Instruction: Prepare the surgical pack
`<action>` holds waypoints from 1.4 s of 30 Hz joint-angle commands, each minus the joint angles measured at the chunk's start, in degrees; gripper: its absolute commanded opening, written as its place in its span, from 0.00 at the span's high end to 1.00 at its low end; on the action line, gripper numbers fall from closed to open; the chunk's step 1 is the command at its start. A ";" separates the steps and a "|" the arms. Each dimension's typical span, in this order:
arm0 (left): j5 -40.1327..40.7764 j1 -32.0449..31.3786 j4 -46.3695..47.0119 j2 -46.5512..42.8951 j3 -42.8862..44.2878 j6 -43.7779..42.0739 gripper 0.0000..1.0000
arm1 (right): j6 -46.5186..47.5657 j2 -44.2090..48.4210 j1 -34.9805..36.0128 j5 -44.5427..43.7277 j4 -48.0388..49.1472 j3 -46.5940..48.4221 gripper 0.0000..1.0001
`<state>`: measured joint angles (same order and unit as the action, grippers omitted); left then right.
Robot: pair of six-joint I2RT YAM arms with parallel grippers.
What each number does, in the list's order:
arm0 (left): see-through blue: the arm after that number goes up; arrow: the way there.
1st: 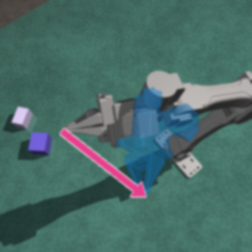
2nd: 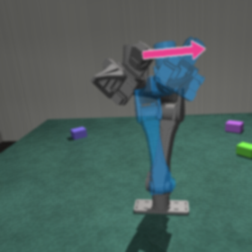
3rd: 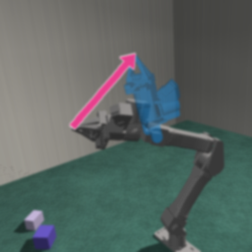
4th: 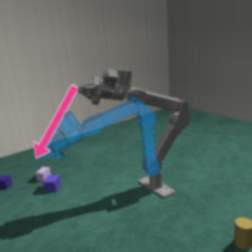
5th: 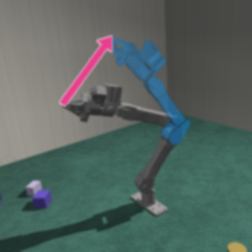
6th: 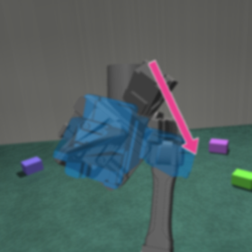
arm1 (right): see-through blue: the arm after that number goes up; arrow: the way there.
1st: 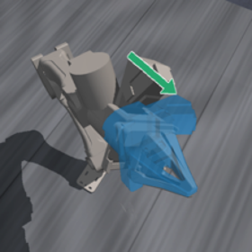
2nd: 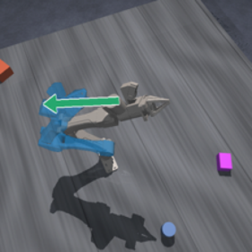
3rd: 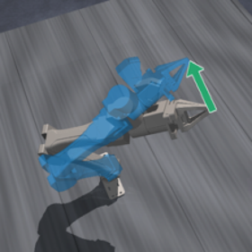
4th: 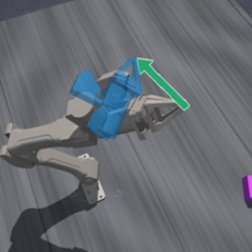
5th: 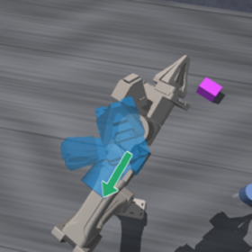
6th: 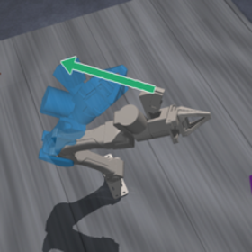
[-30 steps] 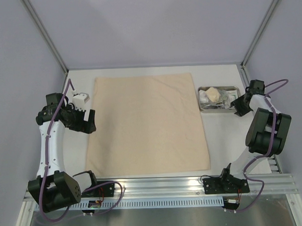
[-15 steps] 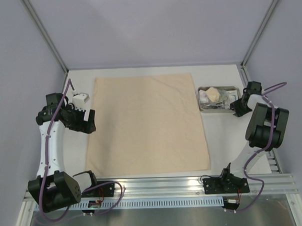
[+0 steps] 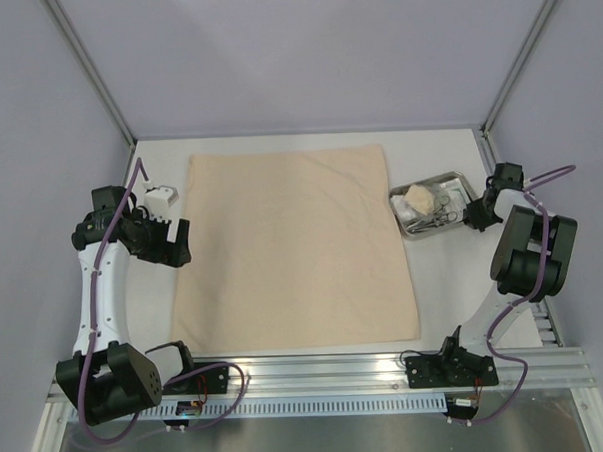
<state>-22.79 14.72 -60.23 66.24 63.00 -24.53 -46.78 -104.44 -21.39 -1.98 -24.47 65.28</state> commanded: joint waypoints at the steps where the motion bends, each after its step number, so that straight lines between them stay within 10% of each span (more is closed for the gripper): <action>1: -0.59 0.05 1.16 -0.14 -0.07 -0.25 0.02 | -0.06 -0.15 0.03 -0.57 1.53 0.11 0.86; 6: -0.07 0.13 1.16 -0.32 -0.25 -0.60 0.02 | -0.15 -1.20 0.03 1.01 1.27 1.60 1.00; 42: -0.24 0.13 0.99 -0.76 -0.51 -1.39 0.02 | 16.38 -15.96 -3.22 16.47 -24.22 34.91 0.99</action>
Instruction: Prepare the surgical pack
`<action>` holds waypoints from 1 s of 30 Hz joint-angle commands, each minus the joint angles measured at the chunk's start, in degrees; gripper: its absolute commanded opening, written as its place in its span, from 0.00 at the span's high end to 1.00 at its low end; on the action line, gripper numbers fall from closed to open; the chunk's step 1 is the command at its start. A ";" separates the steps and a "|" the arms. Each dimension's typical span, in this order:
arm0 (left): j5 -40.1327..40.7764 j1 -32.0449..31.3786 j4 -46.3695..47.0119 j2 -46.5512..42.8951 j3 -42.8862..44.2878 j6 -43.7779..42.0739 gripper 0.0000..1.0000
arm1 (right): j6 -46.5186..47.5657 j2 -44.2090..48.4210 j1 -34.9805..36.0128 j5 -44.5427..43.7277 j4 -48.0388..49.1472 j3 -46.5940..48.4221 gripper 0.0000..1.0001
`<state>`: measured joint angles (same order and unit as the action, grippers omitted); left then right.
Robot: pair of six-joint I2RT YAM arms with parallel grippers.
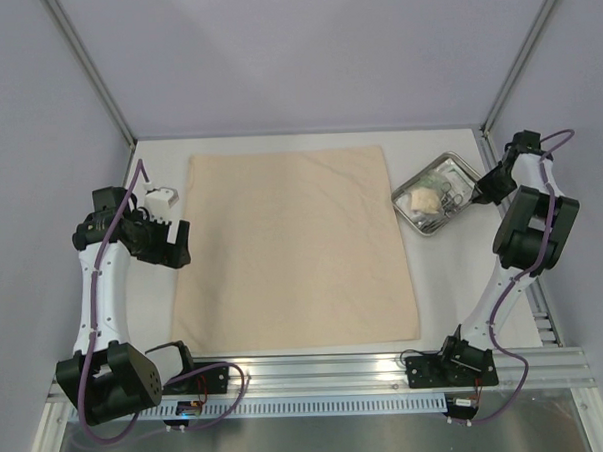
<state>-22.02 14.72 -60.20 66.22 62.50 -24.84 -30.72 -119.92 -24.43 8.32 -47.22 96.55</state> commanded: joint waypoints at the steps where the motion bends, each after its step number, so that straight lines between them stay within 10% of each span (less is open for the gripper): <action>1: -0.92 0.22 0.88 -0.74 -0.10 -1.26 0.02 | -0.13 -0.49 -0.10 7.58 -1.47 3.99 0.99; 30: -1.36 0.13 1.58 -0.56 -1.42 -1.09 0.02 | -1.62 -6.65 -2.47 11.98 -9.29 16.65 0.99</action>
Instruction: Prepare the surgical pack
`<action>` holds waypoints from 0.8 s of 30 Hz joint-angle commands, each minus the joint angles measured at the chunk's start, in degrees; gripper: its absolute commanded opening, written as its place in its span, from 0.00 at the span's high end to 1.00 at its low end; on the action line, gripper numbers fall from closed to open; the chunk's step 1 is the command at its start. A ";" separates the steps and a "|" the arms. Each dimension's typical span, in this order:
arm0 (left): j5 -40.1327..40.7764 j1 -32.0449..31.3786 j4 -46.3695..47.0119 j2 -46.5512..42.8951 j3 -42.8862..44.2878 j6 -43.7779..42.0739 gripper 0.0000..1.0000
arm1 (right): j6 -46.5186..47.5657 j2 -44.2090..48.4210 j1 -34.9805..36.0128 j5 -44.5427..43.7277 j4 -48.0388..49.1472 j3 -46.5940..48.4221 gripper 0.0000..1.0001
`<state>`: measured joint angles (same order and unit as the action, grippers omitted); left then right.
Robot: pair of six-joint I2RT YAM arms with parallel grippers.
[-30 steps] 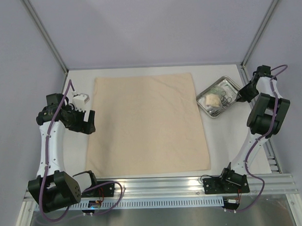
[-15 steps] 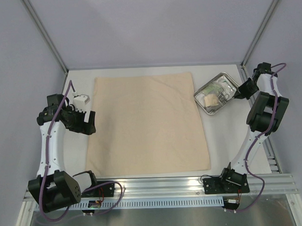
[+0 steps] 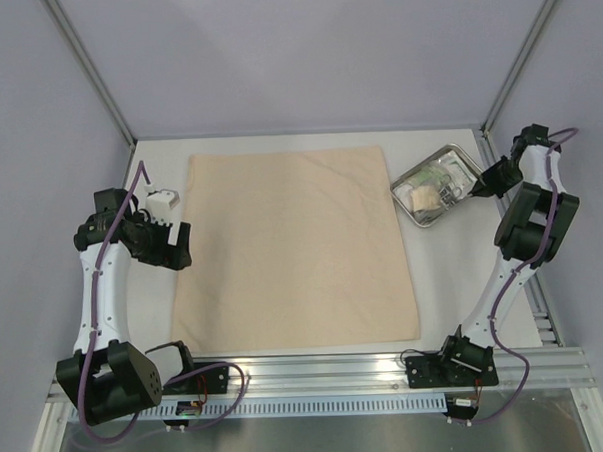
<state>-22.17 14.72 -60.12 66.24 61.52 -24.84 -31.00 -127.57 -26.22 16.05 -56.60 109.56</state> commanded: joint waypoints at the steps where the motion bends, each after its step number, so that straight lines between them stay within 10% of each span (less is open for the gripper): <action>1: -1.29 0.13 1.58 -0.50 -0.43 -1.00 0.02 | -1.60 1.01 -0.76 4.42 0.00 3.73 1.00; 24: -2.08 0.13 1.85 0.03 -0.26 -0.47 0.02 | -3.36 0.57 -1.29 9.96 -0.97 7.07 0.99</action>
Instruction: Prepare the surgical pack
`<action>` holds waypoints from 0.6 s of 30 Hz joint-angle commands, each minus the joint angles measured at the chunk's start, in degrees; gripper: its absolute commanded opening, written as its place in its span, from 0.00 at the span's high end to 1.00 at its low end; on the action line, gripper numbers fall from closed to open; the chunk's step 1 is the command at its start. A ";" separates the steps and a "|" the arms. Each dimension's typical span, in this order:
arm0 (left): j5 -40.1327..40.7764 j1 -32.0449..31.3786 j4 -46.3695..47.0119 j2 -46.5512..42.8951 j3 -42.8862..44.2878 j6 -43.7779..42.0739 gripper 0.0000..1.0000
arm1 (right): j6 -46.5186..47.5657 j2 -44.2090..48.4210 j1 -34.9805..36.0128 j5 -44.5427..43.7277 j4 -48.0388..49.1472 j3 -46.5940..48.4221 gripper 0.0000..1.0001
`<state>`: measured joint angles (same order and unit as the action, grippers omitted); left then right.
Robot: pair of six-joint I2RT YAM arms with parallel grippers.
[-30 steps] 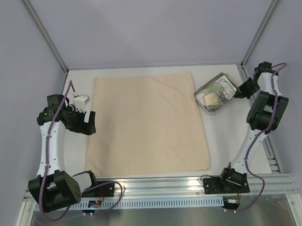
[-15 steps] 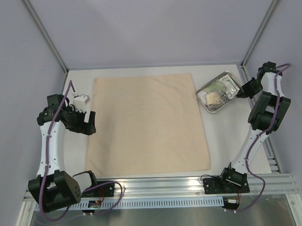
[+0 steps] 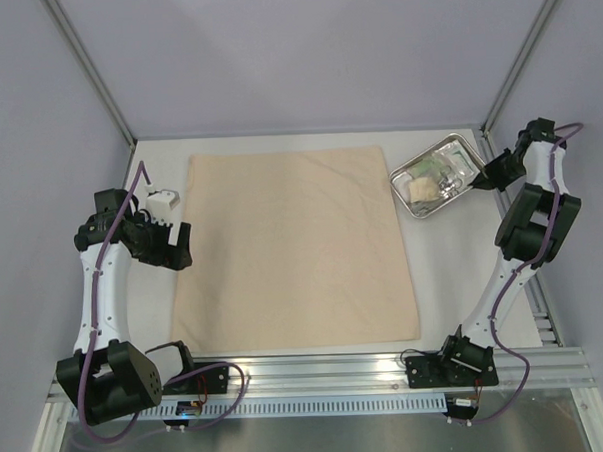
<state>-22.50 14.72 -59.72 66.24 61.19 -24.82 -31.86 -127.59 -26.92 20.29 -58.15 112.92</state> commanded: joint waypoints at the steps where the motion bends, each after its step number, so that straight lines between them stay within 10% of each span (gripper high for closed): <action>1: -1.84 0.13 1.37 -0.05 0.07 -0.49 0.02 | -2.51 0.50 -0.59 5.81 0.58 3.71 1.00; 18: -2.20 0.13 1.19 0.03 0.25 -0.14 0.02 | -3.56 2.78 -0.59 6.43 6.46 -7.62 0.99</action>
<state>-23.03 14.72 -59.72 66.24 61.19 -24.77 -34.00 -127.48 -26.98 24.18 -54.59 108.66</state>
